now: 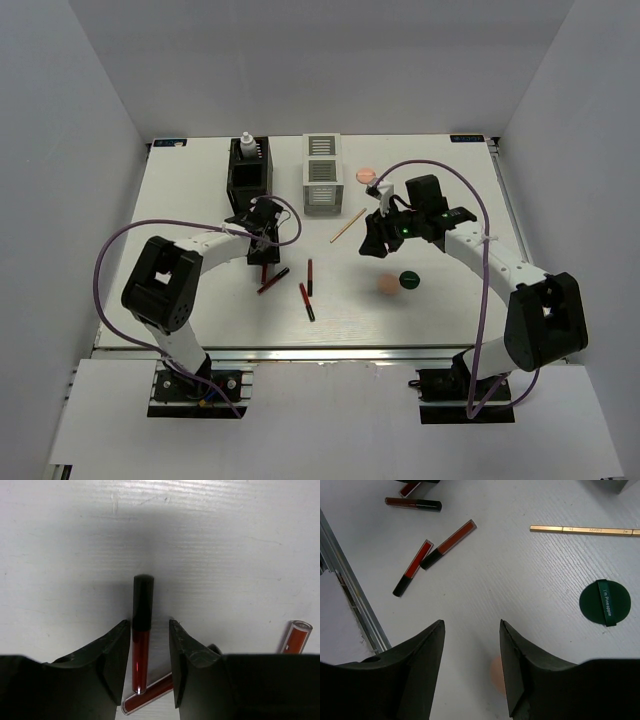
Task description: Organize the makeup
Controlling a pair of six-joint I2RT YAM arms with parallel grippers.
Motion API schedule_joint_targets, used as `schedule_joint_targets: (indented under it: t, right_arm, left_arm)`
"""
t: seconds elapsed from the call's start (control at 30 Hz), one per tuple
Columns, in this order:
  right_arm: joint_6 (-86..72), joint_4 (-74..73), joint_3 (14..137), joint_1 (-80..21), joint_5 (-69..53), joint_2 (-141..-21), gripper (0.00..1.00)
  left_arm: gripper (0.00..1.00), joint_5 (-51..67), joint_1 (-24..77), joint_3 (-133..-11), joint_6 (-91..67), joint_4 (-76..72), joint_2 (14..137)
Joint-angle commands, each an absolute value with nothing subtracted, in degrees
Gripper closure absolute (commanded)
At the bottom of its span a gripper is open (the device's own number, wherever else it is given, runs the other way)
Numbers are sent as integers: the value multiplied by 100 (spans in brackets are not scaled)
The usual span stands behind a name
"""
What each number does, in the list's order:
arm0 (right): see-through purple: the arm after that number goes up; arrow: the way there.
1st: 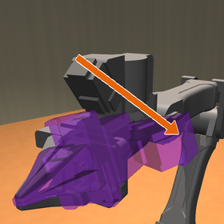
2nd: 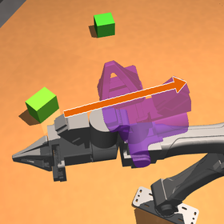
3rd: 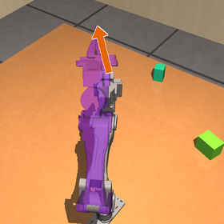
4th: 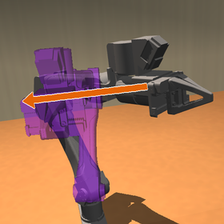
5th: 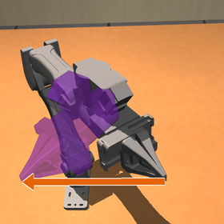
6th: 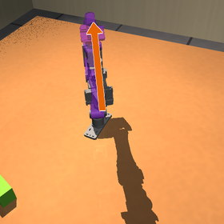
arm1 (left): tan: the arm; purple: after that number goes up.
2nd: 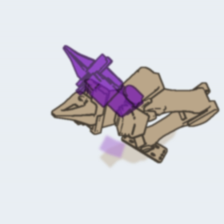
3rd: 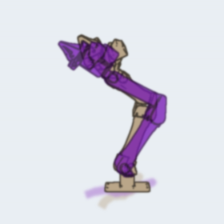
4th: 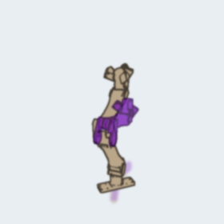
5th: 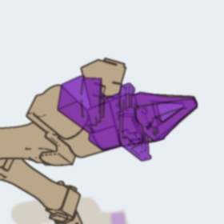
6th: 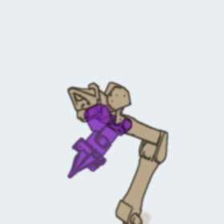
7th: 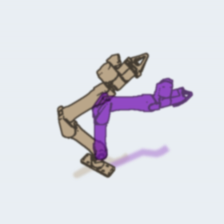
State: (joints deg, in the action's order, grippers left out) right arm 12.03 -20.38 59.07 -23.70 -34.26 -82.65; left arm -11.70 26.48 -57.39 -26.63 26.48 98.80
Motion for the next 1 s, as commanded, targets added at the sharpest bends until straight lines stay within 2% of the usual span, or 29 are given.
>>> schedule_joint_targets:
  t: [0.0,0.03,0.17,0.2,0.3,0.43,0.57,0.7,0.77,0.97]
  right_arm:
    - [1143,-1925,6021,-2382,-3392,-8226,47]
    - [1125,-1925,6029,-2382,-3393,-8235,47]
    - [1151,-1942,6047,-2373,-3410,-8244,46]
    - [1169,-1968,6056,-2382,-3419,-8244,46]
    - [1344,-2074,6064,-2382,-3532,-8262,47]
    - [1748,-2294,6082,-2522,-3534,-8314,47]
    - [1793,-2320,6073,-2794,-3419,-8429,48]
    - [1583,-2215,6091,-3154,-3419,-8621,50]
    - [1433,-2119,6108,-3278,-3428,-8683,50]
    - [1248,-1943,6170,-3384,-3402,-8859,51]
  left_arm:
    - [53,-1345,2654,-5757,-2575,2330,9923]
    - [56,-1388,2654,-5731,-2566,2286,9958]
    - [77,-1319,2654,-5643,-2523,2119,9941]
    - [85,-1284,2654,-5616,-2514,2040,9888]
    - [94,-1151,2654,-5669,-2514,1864,9432]
    - [100,-993,2654,-5801,-2540,1486,8580]
    - [100,-1168,2654,-5950,-2488,1126,7903]
    - [100,-1792,2654,-6003,-1970,145,7533]
    - [100,-2257,2585,-5977,-1506,-349,7584]
    - [100,-2276,1952,-6756,-897,-1291,8779]
